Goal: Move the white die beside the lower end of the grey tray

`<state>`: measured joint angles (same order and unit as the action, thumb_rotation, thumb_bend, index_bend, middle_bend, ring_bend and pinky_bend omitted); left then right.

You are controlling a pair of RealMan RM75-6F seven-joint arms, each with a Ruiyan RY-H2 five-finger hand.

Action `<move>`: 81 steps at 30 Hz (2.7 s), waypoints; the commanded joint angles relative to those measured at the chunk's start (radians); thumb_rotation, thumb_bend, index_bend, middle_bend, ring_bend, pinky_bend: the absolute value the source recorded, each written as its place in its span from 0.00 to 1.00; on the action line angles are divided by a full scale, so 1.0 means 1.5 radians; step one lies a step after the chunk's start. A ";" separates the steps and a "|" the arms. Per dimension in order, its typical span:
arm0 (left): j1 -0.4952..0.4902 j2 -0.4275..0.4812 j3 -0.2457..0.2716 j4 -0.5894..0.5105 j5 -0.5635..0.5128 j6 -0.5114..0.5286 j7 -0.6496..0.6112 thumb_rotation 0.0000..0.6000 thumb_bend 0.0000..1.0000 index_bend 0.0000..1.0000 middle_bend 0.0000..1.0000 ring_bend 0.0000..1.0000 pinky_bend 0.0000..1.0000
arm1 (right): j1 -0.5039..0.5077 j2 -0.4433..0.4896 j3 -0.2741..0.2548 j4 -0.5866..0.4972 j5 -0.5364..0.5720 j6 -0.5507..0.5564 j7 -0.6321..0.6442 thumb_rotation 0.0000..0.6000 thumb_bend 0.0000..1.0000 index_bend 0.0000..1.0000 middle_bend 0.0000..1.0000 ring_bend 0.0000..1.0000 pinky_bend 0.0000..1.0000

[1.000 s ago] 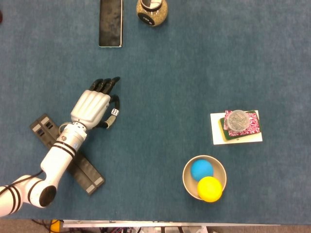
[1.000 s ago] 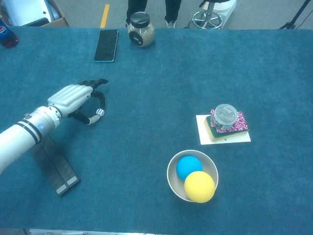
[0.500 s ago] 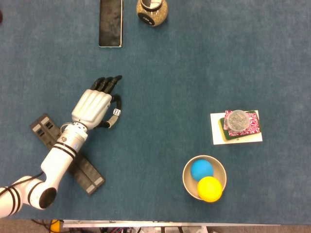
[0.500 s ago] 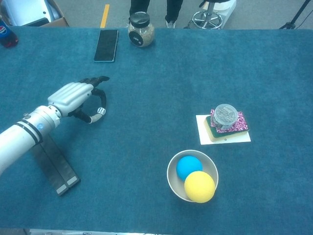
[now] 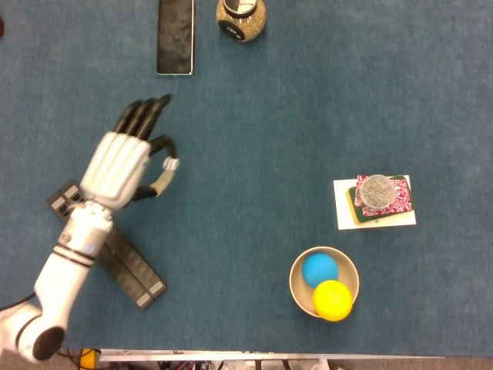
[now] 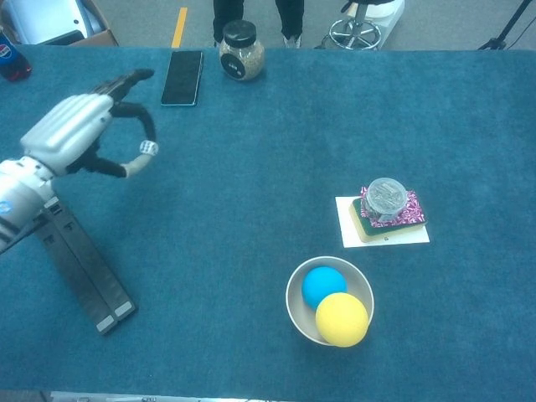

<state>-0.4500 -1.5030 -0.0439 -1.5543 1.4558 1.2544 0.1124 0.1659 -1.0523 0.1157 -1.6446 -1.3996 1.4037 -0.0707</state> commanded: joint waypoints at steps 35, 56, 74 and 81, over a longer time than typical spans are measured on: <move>0.063 0.075 0.023 -0.047 -0.007 0.009 -0.099 1.00 0.21 0.14 0.00 0.00 0.05 | -0.003 -0.026 -0.004 0.035 0.015 -0.020 0.023 1.00 0.00 0.54 0.37 0.34 0.49; 0.098 0.099 0.017 0.007 -0.004 0.062 0.010 1.00 0.21 0.26 0.00 0.00 0.09 | -0.016 -0.025 -0.007 0.025 0.007 0.000 0.022 1.00 0.00 0.55 0.37 0.34 0.49; 0.182 0.212 -0.013 0.069 0.058 0.259 0.028 1.00 0.21 0.32 0.29 0.24 0.49 | -0.049 -0.006 -0.013 -0.033 -0.025 0.063 -0.021 1.00 0.00 0.55 0.37 0.34 0.49; 0.212 0.238 -0.014 0.059 0.076 0.308 0.029 1.00 0.26 0.39 0.35 0.29 0.51 | -0.047 -0.010 -0.010 -0.036 -0.019 0.057 -0.024 1.00 0.00 0.54 0.37 0.34 0.49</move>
<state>-0.1395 -1.1546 -0.0651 -1.4561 1.5663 1.7074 0.1527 0.0943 -1.0672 0.0997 -1.6978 -1.4292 1.4897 -0.1064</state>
